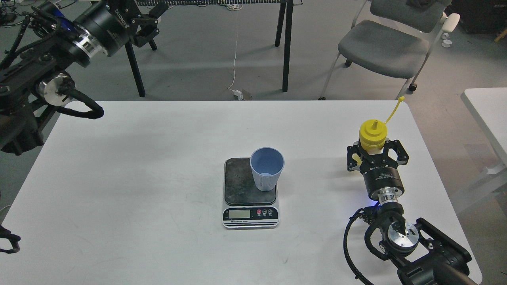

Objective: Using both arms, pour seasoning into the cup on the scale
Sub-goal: 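Lower the yellow bottle onto the table and open the right gripper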

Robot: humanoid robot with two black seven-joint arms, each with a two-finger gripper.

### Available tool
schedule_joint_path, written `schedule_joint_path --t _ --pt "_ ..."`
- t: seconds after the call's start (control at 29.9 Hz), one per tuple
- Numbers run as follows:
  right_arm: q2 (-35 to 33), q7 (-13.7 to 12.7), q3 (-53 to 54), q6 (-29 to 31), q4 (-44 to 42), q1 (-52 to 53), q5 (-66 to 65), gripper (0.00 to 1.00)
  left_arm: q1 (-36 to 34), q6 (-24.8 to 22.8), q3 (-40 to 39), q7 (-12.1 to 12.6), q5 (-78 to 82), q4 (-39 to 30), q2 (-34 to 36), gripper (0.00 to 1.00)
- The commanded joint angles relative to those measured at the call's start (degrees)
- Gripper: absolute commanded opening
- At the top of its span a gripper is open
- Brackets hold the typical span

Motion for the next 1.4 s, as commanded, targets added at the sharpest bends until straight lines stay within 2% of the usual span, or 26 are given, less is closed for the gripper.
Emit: schedule_joint_path --t 0.0,0.47,0.64,0.7,0.77,0.84,0.97,1.37 --pt "0.5 0.0 -0.1 0.0 -0.3 0.0 -0.5 0.54 0.2 0.0 0.0 0.0 0.1 0.0 0.2 0.99" --pt "0.5 0.0 0.0 0.0 -0.2 -0.4 -1.6 0.61 0.3 0.0 0.2 0.0 0.1 0.0 0.1 0.99" --pt "0.5 0.0 0.0 0.0 -0.2 -0.7 -1.6 0.7 0.3 0.0 0.3 0.0 0.1 0.0 0.2 0.99" --pt "0.5 0.0 0.0 0.0 -0.2 -0.8 -1.6 0.81 0.3 0.0 0.3 0.0 0.1 0.0 0.2 0.99" --pt "0.5 0.0 0.0 0.0 -0.1 -1.0 -1.6 0.84 0.3 0.0 0.2 0.0 0.1 0.0 0.2 0.99" --pt "0.5 0.0 0.0 0.0 -0.1 -1.0 -1.6 0.92 0.3 0.0 0.2 0.0 0.1 0.0 0.2 0.99" --pt "0.5 0.0 0.0 0.0 0.0 -1.1 -1.6 0.97 0.3 0.0 0.2 0.0 0.1 0.0 0.2 0.99" --pt "-0.3 0.2 0.5 0.0 4.1 -7.1 -1.3 0.99 0.4 0.0 0.2 0.0 0.1 0.1 0.2 0.99"
